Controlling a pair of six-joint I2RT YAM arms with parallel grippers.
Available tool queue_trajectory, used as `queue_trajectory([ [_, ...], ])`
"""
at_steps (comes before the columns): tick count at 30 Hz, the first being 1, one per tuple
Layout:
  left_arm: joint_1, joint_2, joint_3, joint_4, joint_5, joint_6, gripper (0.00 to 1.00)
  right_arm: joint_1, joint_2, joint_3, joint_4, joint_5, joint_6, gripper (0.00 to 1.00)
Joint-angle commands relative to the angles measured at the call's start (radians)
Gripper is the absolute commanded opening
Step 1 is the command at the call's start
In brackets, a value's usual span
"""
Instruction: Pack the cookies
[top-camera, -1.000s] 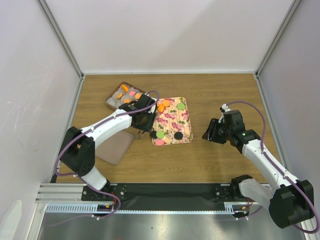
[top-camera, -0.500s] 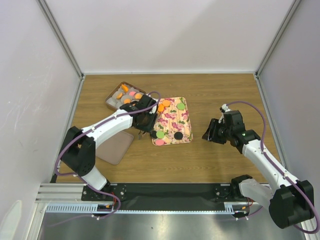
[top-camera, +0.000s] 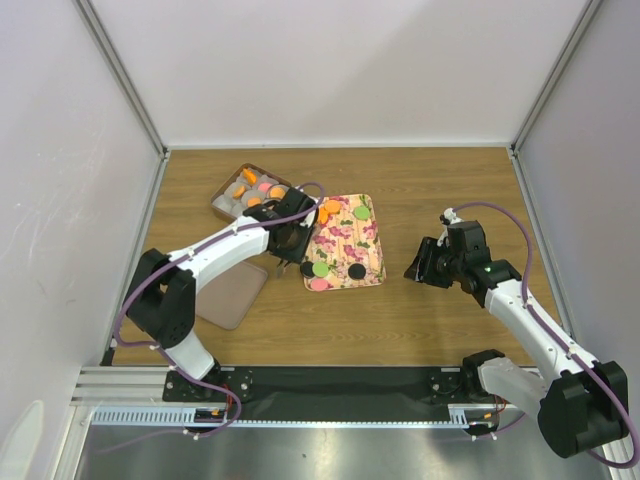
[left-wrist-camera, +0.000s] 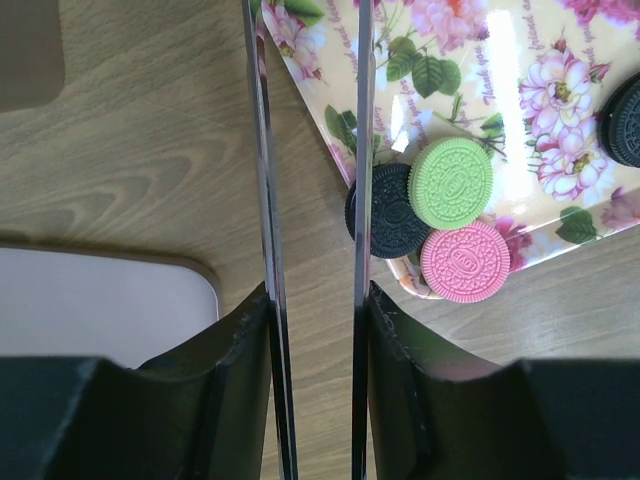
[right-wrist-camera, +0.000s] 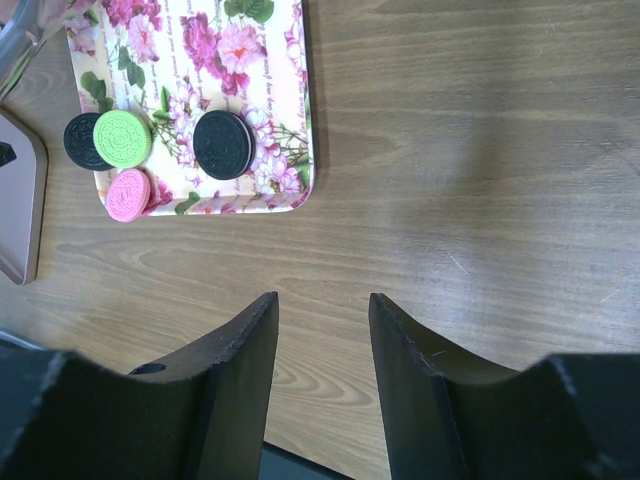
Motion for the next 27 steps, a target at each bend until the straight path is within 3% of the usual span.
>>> queue_trajectory([
  [1,-0.006,-0.04,0.053,0.0,-0.023,0.023,0.39,0.0,-0.022,0.005,0.027,-0.013,-0.011,0.47],
  [16,0.011,-0.172,0.076,-0.06,-0.074,0.018,0.39,0.0,-0.03,0.011,0.021,-0.025,-0.012,0.47],
  [27,0.256,-0.237,0.085,-0.111,-0.072,0.03,0.39,0.0,-0.026,0.006,0.036,-0.078,-0.011,0.48],
])
